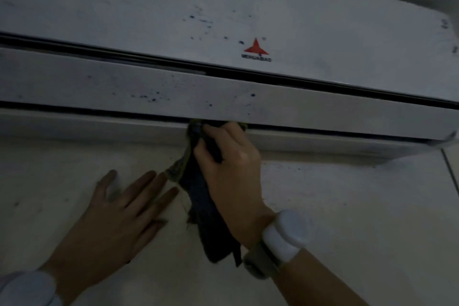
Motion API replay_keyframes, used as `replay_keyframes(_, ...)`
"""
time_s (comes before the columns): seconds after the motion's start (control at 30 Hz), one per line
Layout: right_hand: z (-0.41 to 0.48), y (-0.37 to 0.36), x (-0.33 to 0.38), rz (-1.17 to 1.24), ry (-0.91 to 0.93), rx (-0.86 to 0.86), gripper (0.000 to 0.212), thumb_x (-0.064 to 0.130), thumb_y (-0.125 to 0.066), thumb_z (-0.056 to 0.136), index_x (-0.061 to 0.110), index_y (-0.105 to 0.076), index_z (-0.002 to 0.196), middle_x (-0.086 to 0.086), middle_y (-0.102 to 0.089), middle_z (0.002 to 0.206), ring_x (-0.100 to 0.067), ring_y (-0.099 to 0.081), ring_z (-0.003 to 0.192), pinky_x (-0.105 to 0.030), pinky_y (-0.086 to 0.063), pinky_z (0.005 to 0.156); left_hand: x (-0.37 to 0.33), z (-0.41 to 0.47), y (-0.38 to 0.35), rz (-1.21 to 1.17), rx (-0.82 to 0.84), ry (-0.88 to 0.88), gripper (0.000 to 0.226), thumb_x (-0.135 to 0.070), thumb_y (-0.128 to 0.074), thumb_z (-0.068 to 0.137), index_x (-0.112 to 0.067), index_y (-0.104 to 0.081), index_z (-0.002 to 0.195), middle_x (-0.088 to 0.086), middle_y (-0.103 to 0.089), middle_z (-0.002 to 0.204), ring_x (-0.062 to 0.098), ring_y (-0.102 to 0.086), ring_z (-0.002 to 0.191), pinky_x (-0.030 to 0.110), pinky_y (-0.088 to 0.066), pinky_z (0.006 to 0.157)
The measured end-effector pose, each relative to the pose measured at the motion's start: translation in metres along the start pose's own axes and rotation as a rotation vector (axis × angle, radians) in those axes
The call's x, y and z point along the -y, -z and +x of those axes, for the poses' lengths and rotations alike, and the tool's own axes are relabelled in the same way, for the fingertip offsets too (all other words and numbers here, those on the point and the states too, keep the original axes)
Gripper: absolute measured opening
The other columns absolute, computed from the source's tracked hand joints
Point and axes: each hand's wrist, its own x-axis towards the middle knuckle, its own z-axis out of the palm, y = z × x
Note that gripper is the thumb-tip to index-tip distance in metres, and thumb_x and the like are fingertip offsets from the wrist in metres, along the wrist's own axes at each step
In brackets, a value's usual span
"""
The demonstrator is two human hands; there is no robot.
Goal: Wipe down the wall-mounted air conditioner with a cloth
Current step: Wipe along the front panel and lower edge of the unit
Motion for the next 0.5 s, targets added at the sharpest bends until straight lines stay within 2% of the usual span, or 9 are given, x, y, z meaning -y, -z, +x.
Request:
replay_keyframes(0.1, 0.003, -0.012, 0.011, 0.006, 0.042, 0.021, 0.018, 0.007, -0.068, 0.087, -0.002, -0.072, 0.102, -0.013, -0.065, 0.088, -0.022, -0.063, 0.072, -0.035, -0.053, 0.058, 0.016, -0.018, 0.006, -0.001, 0.090, 0.040, 0.059, -0.048, -0.039, 0.095, -0.016, -0.052, 0.142, 0.017, -0.056, 0.141, 0.035, -0.057, 0.127, 0.069, -0.033, 0.100)
replay_keyframes(0.2, 0.004, 0.003, 0.004, -0.055, 0.103, 0.095, 0.019, 0.007, -0.068, 0.086, -0.001, -0.071, 0.103, -0.013, -0.065, 0.088, -0.025, -0.063, 0.071, -0.036, -0.054, 0.058, 0.020, -0.022, 0.015, -0.011, 0.142, 0.061, 0.060, -0.051, -0.035, 0.097, -0.019, -0.048, 0.146, 0.016, -0.048, 0.149, 0.034, -0.053, 0.132, 0.069, -0.032, 0.100)
replay_keyframes(0.27, 0.002, 0.023, -0.010, -0.098, 0.097, 0.095, 0.019, 0.007, -0.067, 0.086, -0.001, -0.071, 0.104, -0.013, -0.066, 0.091, -0.023, -0.063, 0.076, -0.028, -0.054, 0.068, 0.021, -0.023, 0.018, -0.012, 0.166, 0.071, 0.060, -0.052, -0.034, 0.098, -0.018, -0.049, 0.145, 0.017, -0.047, 0.150, 0.034, -0.053, 0.132, 0.069, -0.033, 0.100)
replay_keyframes(0.33, -0.002, 0.047, -0.029, -0.162, 0.030, 0.045, 0.020, 0.008, -0.067, 0.087, -0.001, -0.070, 0.104, -0.013, -0.066, 0.093, -0.019, -0.061, 0.081, -0.015, -0.046, 0.077, 0.024, -0.021, 0.021, -0.018, 0.184, 0.115, 0.062, -0.053, -0.033, 0.098, -0.015, -0.050, 0.144, 0.018, -0.047, 0.149, 0.035, -0.053, 0.131, 0.068, -0.034, 0.100)
replay_keyframes(0.4, -0.004, 0.063, -0.042, -0.216, -0.030, -0.025, 0.020, 0.010, -0.065, 0.088, -0.002, -0.071, 0.104, -0.013, -0.067, 0.093, -0.017, -0.060, 0.081, -0.010, -0.043, 0.078, 0.033, -0.023, 0.021, -0.026, 0.207, 0.192, 0.065, -0.054, -0.032, 0.097, -0.012, -0.051, 0.143, 0.019, -0.048, 0.148, 0.035, -0.053, 0.131, 0.066, -0.035, 0.099)
replay_keyframes(0.5, -0.008, 0.061, -0.042, -0.244, -0.042, -0.064, 0.019, 0.007, -0.065, 0.088, -0.004, -0.072, 0.102, -0.014, -0.068, 0.091, -0.017, -0.061, 0.077, -0.010, -0.045, 0.074, 0.048, -0.033, 0.022, -0.027, 0.217, 0.275, 0.069, -0.057, -0.033, 0.095, -0.010, -0.051, 0.142, 0.019, -0.049, 0.147, 0.035, -0.053, 0.131, 0.064, -0.035, 0.097)
